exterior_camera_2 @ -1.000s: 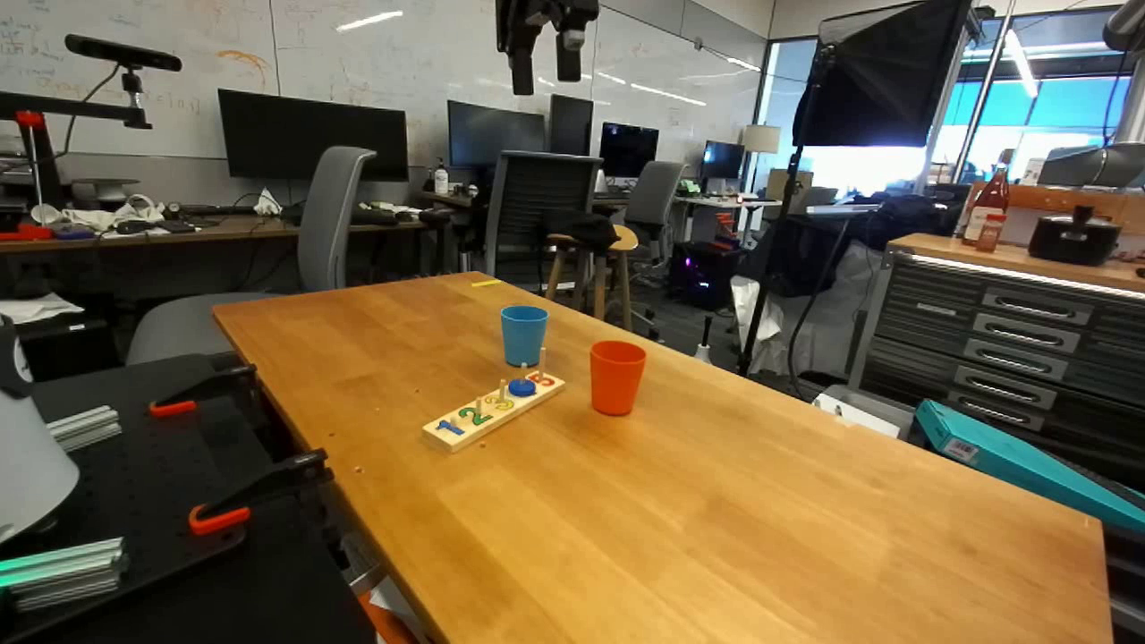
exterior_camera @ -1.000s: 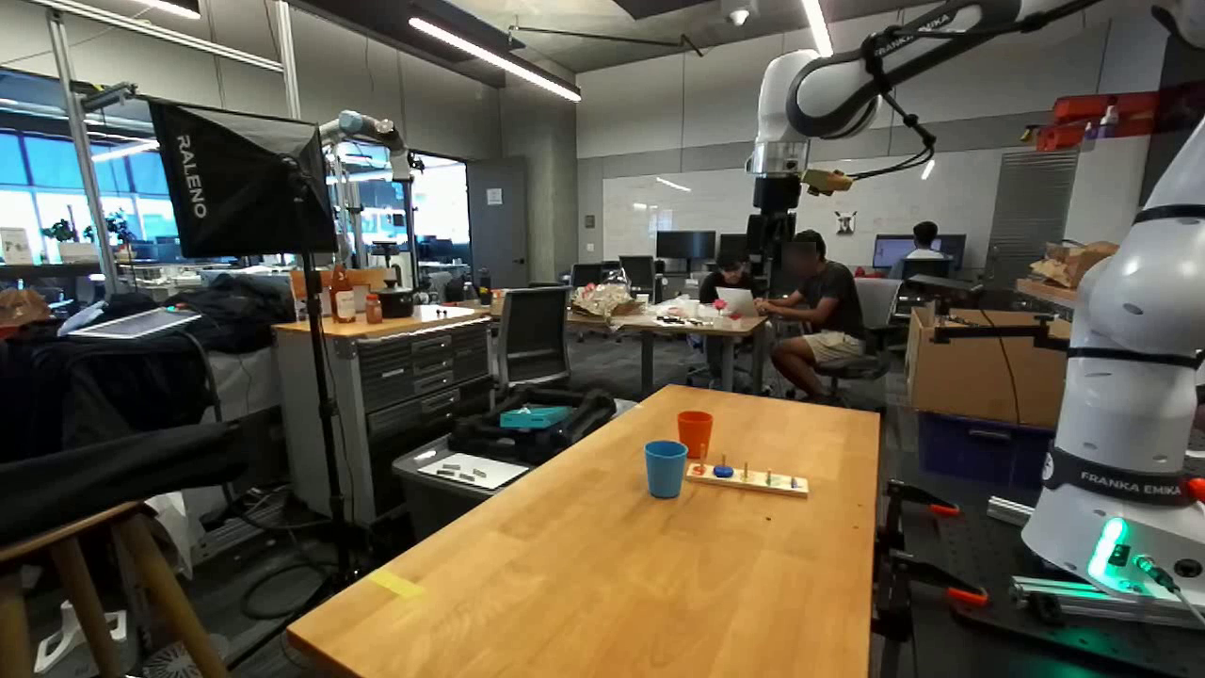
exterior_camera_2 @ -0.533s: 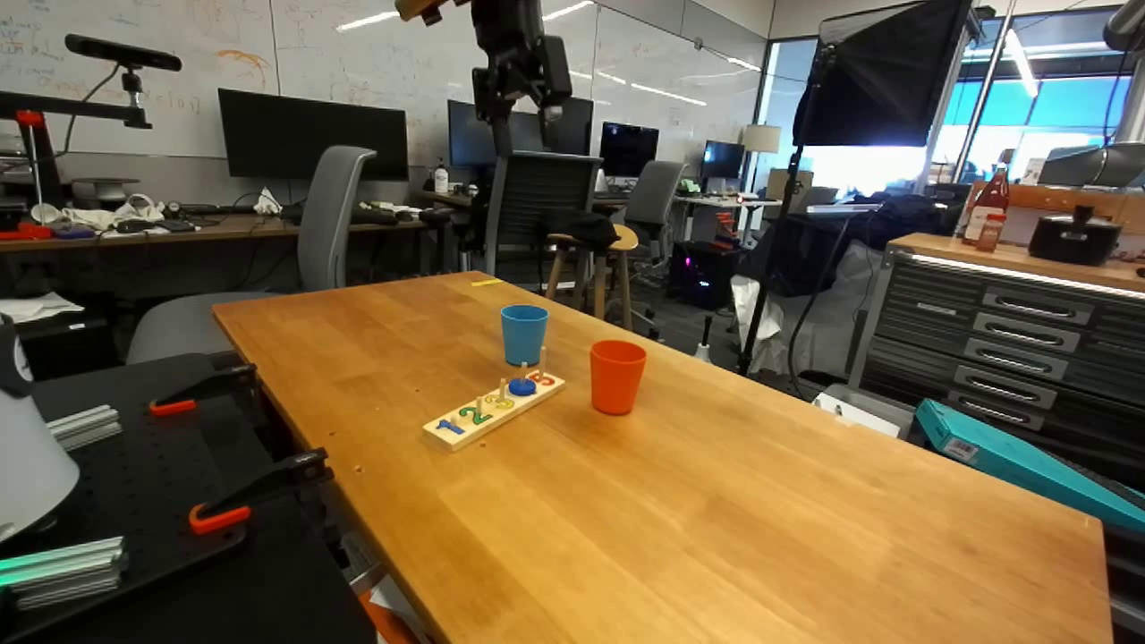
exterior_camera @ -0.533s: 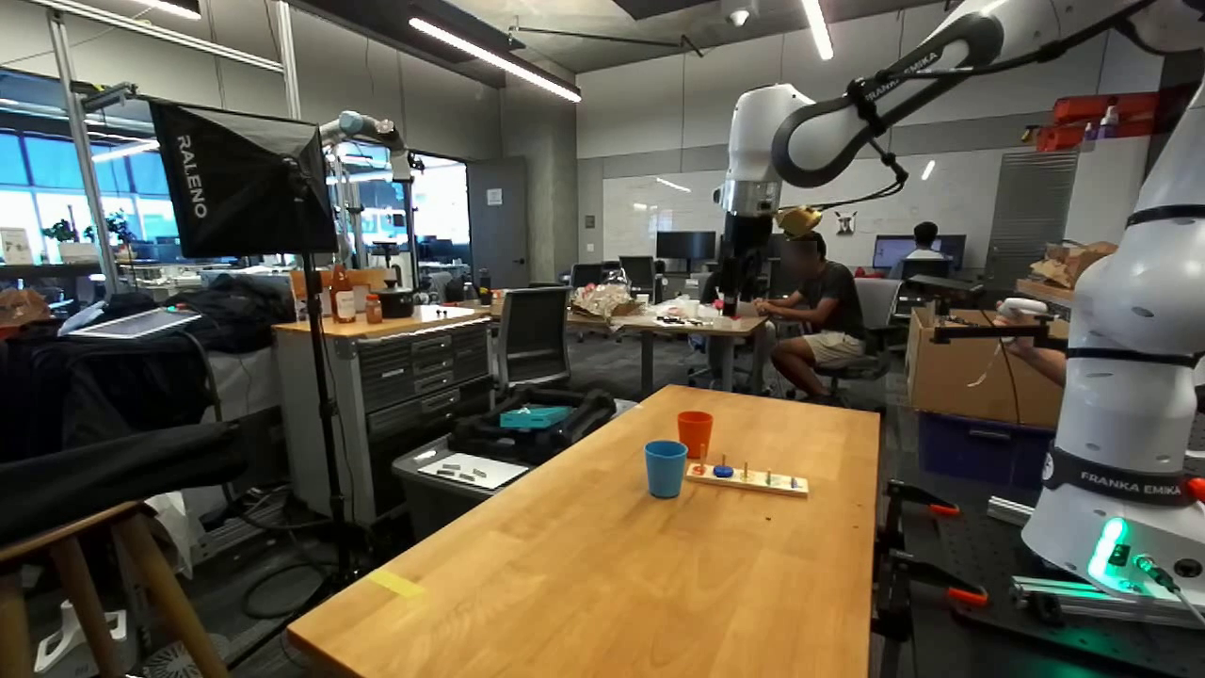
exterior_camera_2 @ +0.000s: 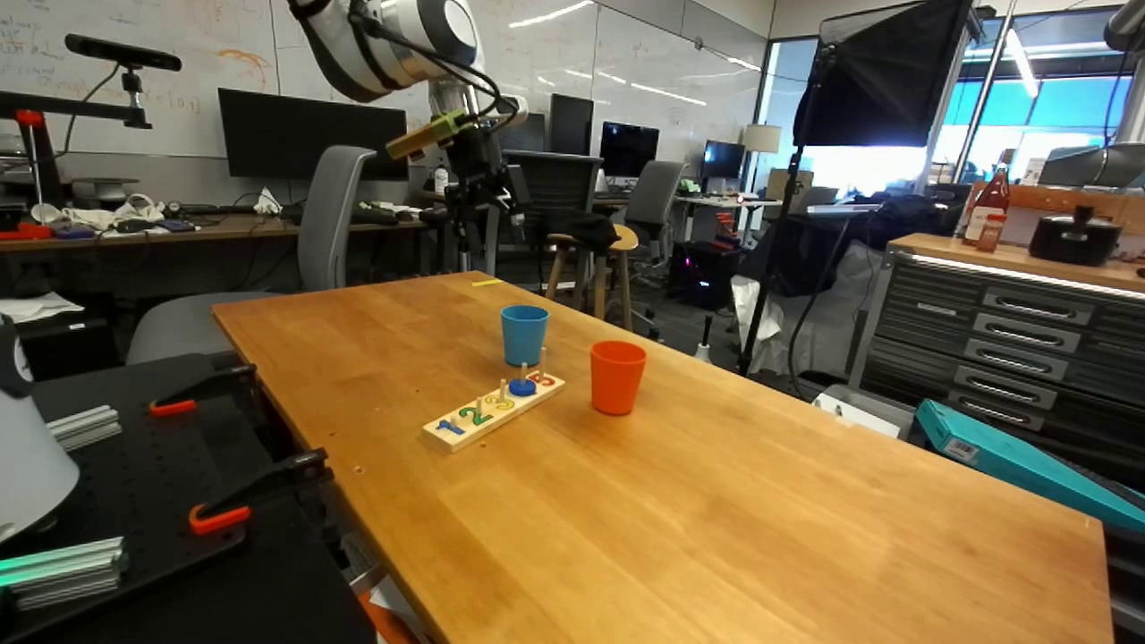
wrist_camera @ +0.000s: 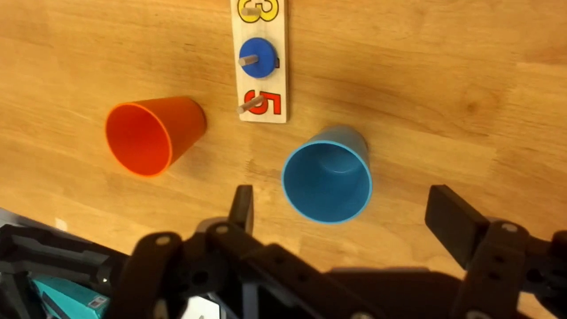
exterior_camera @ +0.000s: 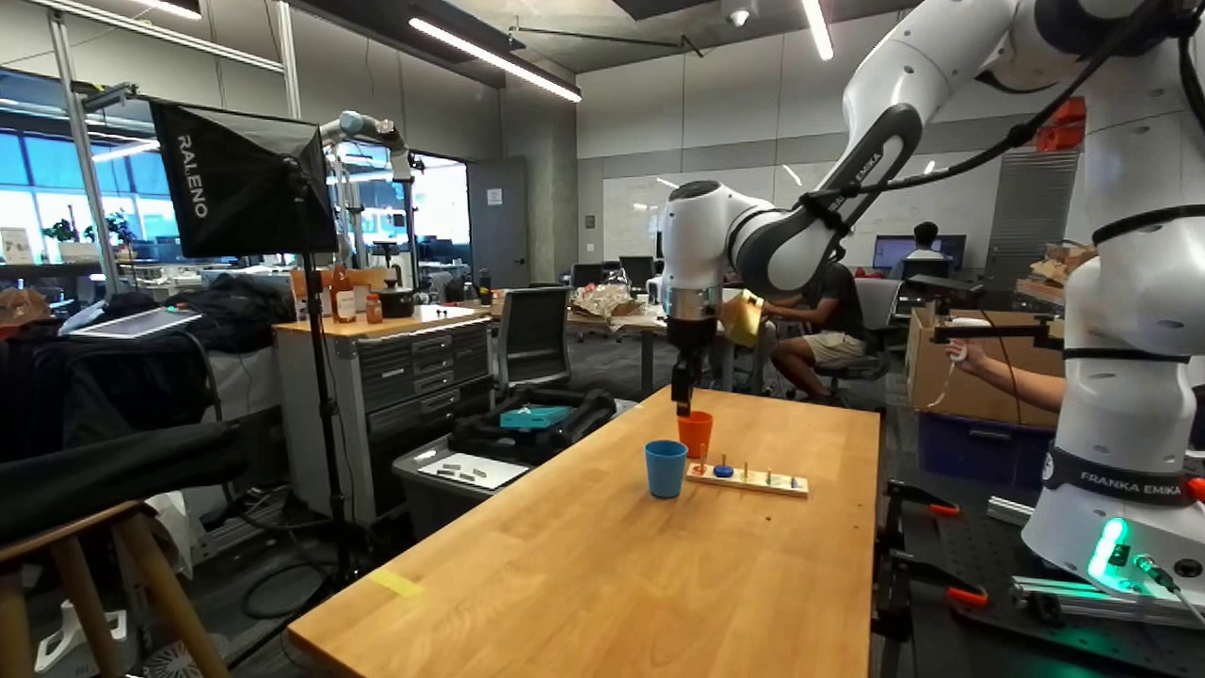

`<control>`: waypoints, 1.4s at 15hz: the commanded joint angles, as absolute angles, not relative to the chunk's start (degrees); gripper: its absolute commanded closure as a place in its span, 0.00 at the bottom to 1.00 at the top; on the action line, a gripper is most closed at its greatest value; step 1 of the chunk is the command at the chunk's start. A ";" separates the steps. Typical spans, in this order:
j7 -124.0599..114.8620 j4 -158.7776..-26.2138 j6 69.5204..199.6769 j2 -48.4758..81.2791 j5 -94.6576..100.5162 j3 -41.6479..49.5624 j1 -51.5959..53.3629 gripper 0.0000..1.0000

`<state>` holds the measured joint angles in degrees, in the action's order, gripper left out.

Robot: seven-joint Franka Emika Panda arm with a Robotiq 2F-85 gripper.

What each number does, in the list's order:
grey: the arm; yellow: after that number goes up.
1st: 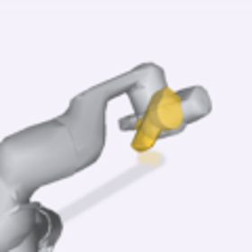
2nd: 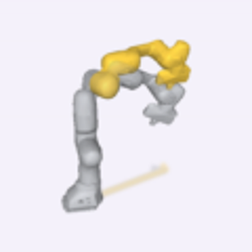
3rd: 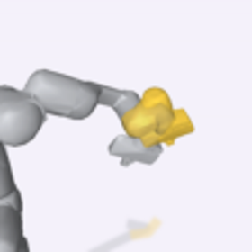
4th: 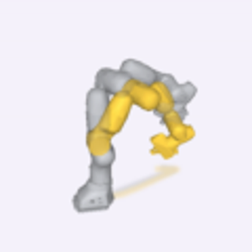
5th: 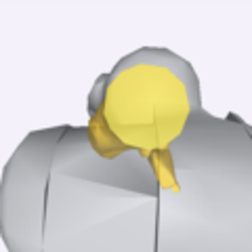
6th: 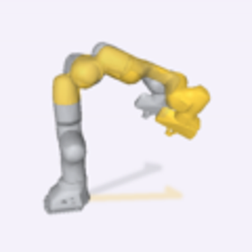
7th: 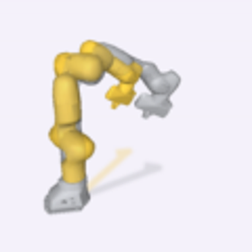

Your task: Stack the cups

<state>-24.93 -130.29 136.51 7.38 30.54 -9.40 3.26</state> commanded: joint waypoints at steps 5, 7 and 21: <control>-22.30 -115.89 135.18 26.62 27.70 -4.16 9.05 0.00; -19.85 -113.16 135.00 29.95 24.58 -4.01 9.48 0.00; -14.67 -107.71 135.33 34.65 17.84 -1.28 10.61 0.87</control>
